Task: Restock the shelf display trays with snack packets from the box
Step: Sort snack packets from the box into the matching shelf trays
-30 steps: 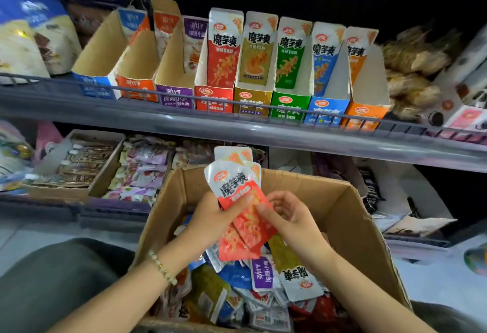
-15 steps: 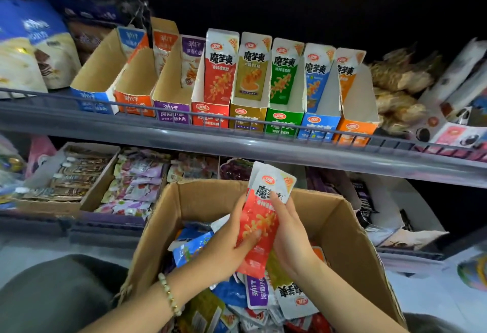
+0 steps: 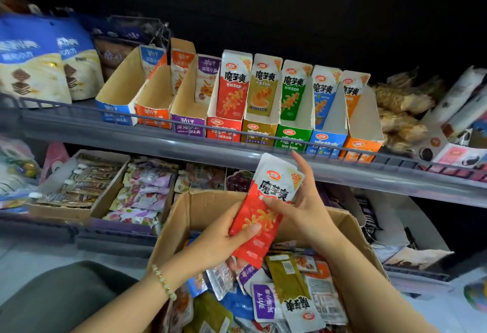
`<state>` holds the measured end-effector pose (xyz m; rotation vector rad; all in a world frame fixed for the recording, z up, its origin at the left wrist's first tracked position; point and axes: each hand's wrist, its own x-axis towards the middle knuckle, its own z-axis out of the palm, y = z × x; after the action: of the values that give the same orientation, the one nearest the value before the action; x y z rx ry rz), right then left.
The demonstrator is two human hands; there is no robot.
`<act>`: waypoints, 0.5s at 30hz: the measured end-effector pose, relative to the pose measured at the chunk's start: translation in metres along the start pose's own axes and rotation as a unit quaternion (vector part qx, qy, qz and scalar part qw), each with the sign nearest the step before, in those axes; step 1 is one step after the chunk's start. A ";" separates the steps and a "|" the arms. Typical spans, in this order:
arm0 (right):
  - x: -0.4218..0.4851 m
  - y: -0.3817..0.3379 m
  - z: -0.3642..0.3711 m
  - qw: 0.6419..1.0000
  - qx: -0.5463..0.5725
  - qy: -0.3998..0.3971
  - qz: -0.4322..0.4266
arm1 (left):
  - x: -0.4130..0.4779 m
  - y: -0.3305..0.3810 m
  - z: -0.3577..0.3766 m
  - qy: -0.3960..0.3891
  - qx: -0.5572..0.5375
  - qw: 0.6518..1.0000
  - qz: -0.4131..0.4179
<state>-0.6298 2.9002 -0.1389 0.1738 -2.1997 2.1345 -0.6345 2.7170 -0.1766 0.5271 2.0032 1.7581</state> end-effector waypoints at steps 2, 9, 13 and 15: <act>0.005 -0.015 -0.006 0.998 -0.051 -0.027 0.005 | -0.001 0.007 -0.005 0.004 -0.011 1.000 0.011; 0.022 -0.048 -0.007 0.995 -0.039 -0.070 0.064 | -0.007 0.039 -0.015 0.054 0.005 0.996 0.072; 0.034 -0.057 -0.001 0.996 0.004 0.005 0.085 | -0.006 0.052 -0.017 0.105 0.005 0.991 0.080; 0.040 -0.060 0.002 0.996 0.021 0.046 0.075 | -0.003 0.056 -0.019 0.096 0.017 0.993 0.066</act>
<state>-0.6619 2.8956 -0.0740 -0.0883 -2.1816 2.2149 -0.6422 2.7064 -0.1183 0.5292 2.1777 1.9203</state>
